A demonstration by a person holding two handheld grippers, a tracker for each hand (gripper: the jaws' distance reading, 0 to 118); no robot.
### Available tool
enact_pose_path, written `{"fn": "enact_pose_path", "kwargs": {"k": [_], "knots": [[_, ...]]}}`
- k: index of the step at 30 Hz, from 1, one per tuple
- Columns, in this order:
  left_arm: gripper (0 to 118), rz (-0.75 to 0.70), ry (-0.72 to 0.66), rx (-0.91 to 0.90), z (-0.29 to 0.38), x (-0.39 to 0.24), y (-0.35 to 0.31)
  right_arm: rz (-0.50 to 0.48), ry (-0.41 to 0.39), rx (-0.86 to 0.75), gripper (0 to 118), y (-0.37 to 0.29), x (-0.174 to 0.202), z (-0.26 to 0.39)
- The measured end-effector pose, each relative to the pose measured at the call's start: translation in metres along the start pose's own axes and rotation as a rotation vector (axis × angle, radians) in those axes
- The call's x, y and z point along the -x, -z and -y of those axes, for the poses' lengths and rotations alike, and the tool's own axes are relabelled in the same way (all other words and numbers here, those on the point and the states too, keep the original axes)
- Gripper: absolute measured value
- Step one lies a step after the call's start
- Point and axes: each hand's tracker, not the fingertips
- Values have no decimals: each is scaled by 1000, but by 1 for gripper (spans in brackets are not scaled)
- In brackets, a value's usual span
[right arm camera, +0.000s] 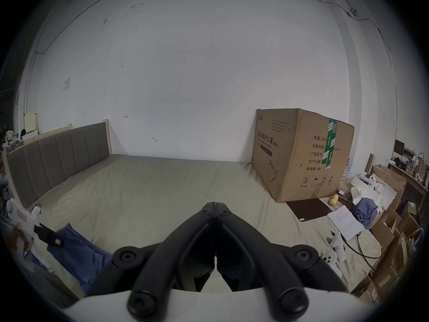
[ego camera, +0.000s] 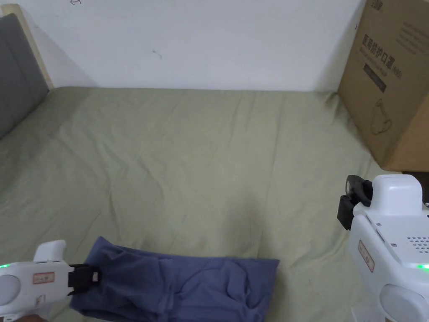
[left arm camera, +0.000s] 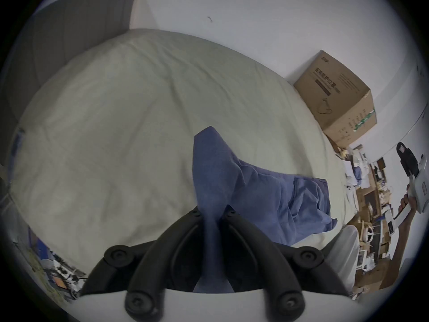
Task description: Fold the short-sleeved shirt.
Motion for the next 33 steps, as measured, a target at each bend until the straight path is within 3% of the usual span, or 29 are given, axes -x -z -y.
{"fn": "enact_pose_path", "kwargs": {"k": [4, 12, 21, 26, 33], "knots": [[10, -22, 41, -39, -10, -25, -29, -11, 7, -8, 0, -3, 1, 1], [10, 11, 209, 10, -25, -144, -28, -18, 29, -11, 0, -8, -5, 2], [10, 92, 309, 156, -1, -231, 50, 21, 24, -15, 0, -16, -24, 6], [10, 34, 411, 250, 27, -266, 102, 44, 19, -5, 0, -19, -32, 10], [12, -3, 443, 291, 59, -286, 139, 62, 16, 9, 0, -19, -37, 14]]}}
